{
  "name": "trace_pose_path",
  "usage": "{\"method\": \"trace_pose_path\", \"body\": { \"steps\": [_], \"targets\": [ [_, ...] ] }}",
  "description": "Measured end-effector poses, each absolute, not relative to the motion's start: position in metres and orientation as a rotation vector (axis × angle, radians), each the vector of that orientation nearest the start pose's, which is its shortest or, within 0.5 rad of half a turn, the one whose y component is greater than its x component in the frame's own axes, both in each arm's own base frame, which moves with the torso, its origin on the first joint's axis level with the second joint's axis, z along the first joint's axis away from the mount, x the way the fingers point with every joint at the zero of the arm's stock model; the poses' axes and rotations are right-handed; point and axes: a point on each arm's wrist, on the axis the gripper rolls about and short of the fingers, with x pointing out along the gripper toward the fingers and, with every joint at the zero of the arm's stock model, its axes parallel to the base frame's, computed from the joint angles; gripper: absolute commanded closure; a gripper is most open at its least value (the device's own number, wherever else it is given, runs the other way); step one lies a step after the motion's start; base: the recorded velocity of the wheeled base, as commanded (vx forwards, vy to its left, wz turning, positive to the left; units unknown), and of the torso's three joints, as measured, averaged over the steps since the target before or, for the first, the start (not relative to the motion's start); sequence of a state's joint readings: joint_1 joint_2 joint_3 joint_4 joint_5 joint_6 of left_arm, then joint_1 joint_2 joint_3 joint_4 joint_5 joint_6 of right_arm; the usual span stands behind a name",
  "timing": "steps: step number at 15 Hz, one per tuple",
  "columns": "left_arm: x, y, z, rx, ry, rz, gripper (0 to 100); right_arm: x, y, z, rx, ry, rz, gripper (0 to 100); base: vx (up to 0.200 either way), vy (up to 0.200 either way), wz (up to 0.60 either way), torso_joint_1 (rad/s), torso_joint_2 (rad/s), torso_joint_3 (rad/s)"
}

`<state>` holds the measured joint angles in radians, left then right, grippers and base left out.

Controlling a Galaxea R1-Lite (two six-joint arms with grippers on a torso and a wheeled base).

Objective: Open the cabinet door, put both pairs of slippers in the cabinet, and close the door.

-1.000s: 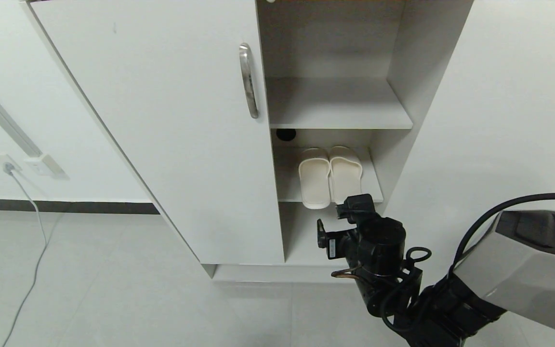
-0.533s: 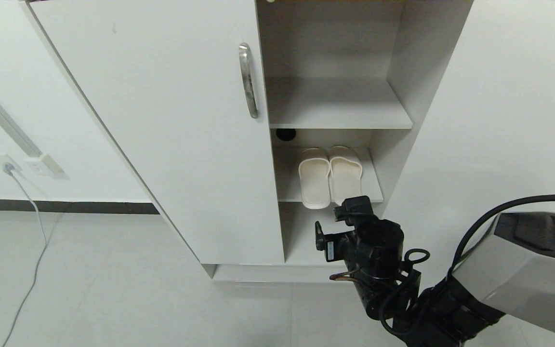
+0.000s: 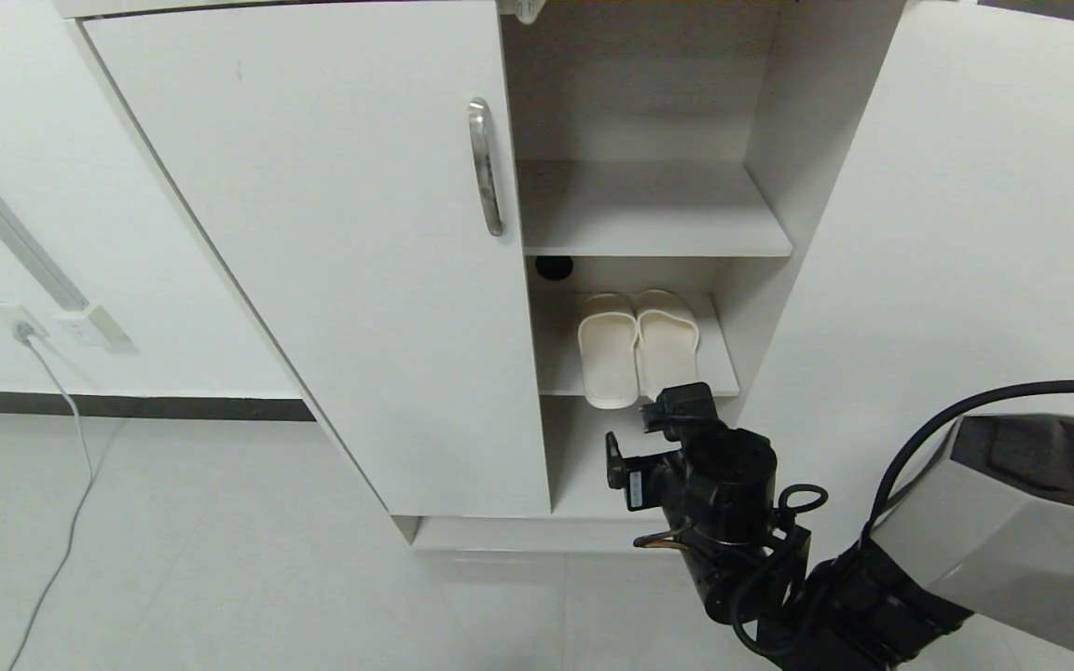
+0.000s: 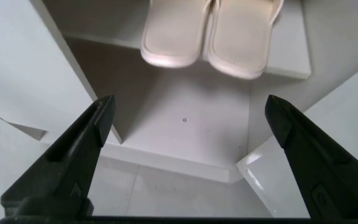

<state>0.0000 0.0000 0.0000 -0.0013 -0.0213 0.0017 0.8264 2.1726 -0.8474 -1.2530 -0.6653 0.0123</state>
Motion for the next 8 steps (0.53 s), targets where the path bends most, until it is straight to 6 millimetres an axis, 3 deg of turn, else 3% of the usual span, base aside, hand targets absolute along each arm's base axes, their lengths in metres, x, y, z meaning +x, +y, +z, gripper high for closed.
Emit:
{"method": "trace_pose_path", "body": {
  "steps": [8],
  "targets": [
    [-0.0228, -0.0005, 0.0756, 0.003, -0.001, -0.021, 100, 0.2675, 0.2744, 0.0889, -0.038, 0.054, 0.168, 0, 0.0, 0.0, 0.0, 0.003, 0.0, 0.2]
  ]
}}
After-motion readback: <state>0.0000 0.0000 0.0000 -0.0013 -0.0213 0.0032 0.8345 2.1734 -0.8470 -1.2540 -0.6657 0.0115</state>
